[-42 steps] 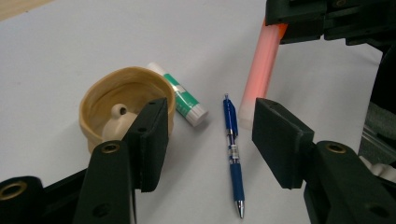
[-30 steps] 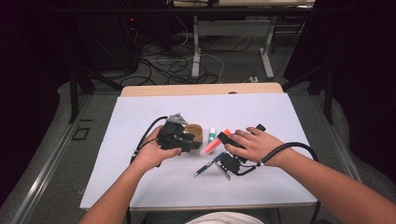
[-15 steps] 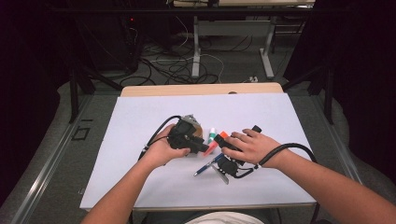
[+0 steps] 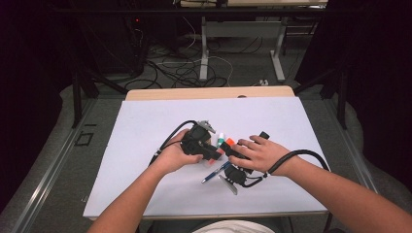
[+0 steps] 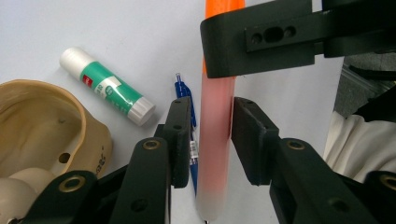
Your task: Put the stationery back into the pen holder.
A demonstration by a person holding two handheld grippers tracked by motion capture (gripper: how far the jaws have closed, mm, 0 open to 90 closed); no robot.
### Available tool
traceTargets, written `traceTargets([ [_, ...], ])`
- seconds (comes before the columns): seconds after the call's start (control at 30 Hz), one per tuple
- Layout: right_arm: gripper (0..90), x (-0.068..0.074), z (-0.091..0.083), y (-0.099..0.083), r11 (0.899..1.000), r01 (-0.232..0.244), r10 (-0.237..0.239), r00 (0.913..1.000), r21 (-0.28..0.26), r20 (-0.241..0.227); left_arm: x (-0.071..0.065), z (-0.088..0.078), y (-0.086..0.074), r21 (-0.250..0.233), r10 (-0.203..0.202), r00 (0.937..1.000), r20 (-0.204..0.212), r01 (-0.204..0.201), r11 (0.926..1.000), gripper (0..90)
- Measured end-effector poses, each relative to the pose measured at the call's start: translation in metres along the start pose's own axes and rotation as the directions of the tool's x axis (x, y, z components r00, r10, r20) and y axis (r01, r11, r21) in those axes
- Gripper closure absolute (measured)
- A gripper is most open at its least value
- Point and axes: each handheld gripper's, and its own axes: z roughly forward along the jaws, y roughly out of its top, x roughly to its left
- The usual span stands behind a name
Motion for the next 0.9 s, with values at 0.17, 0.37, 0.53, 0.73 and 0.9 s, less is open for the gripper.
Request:
traceTargets([
  [0.17, 66.8, 0.0009, -0.0002, 0.0020, 1.000, 0.006, -0.006, 1.0000, -0.006, 0.000, 0.0001, 0.0013, 0.0011, 0.013, 0.010, 0.9999, 0.011, -0.010, 0.9999, 70.1],
  [0.37, 66.8, 0.0008, 0.0002, 0.0033, 1.000, 0.020, -0.020, 0.9998, -0.013, 0.010, 0.0008, 0.0022, 0.0022, 0.018, 0.021, 0.9993, 0.032, -0.022, 0.9996, 73.4],
  [0.53, 66.8, 0.0024, -0.0001, 0.0054, 1.000, 0.023, -0.023, 0.9997, -0.011, 0.006, 0.0026, 0.0027, 0.0013, 0.033, 0.008, 0.9990, 0.045, -0.009, 0.9994, 74.7],
  [0.73, 66.7, 0.0030, 0.0013, 0.0061, 0.999, 0.042, -0.042, 0.9989, -0.028, 0.021, 0.0045, 0.0025, 0.0002, 0.038, -0.020, 0.9976, 0.066, 0.018, 0.9991, 75.6],
  [0.9, 66.6, 0.0028, 0.0012, 0.0060, 0.999, 0.045, -0.045, 0.9988, -0.030, 0.019, 0.0073, 0.0024, -0.0005, 0.037, -0.036, 0.9947, 0.096, 0.033, 0.9988, 76.9],
])
